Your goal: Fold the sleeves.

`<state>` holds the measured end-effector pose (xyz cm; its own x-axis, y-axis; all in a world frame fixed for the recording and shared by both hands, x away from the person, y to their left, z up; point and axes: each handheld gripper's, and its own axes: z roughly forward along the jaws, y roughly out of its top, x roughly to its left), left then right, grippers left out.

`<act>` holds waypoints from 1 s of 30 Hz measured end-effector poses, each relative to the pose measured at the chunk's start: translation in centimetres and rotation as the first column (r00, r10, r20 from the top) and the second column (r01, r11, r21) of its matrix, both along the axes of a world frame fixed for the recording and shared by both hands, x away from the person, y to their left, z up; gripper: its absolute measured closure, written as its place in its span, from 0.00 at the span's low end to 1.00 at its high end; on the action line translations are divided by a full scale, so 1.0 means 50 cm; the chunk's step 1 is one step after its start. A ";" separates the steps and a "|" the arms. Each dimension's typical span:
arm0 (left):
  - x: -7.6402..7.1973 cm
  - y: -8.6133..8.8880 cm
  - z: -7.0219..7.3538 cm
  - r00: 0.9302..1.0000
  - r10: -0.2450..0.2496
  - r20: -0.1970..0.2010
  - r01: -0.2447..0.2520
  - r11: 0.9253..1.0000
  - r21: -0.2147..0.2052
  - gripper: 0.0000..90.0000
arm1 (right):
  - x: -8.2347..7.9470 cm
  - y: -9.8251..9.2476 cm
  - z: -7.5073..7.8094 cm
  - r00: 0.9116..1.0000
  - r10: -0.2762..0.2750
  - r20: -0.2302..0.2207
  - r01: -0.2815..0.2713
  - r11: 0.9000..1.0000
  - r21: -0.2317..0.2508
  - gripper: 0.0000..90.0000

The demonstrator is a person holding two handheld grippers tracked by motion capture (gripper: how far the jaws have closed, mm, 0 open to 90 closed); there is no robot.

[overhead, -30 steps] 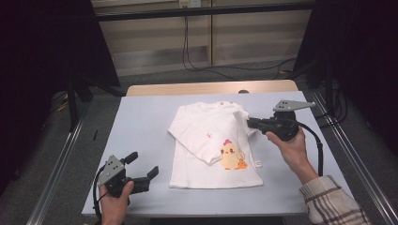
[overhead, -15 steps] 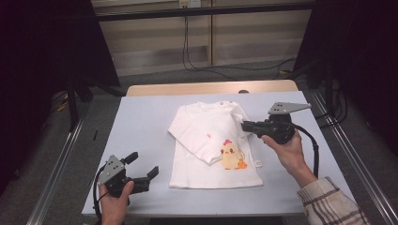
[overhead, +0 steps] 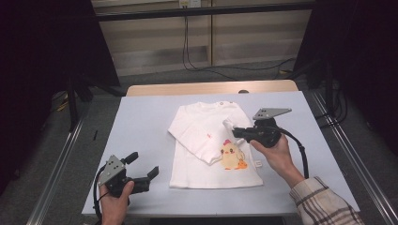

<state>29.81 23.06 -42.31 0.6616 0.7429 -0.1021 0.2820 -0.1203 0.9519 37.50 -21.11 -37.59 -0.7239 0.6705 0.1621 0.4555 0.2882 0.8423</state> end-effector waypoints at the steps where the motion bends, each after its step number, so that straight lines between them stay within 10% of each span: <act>1: 0.000 0.000 0.000 1.000 -0.001 0.000 0.001 1.000 0.000 0.04 | 0.001 0.005 -0.003 1.000 0.002 -0.005 -0.002 1.000 0.000 0.96; 30: 0.005 -0.004 0.001 1.000 -0.014 -0.001 0.014 1.000 -0.002 0.04 | 0.022 0.110 -0.088 0.990 0.084 -0.112 -0.093 0.993 -0.071 0.95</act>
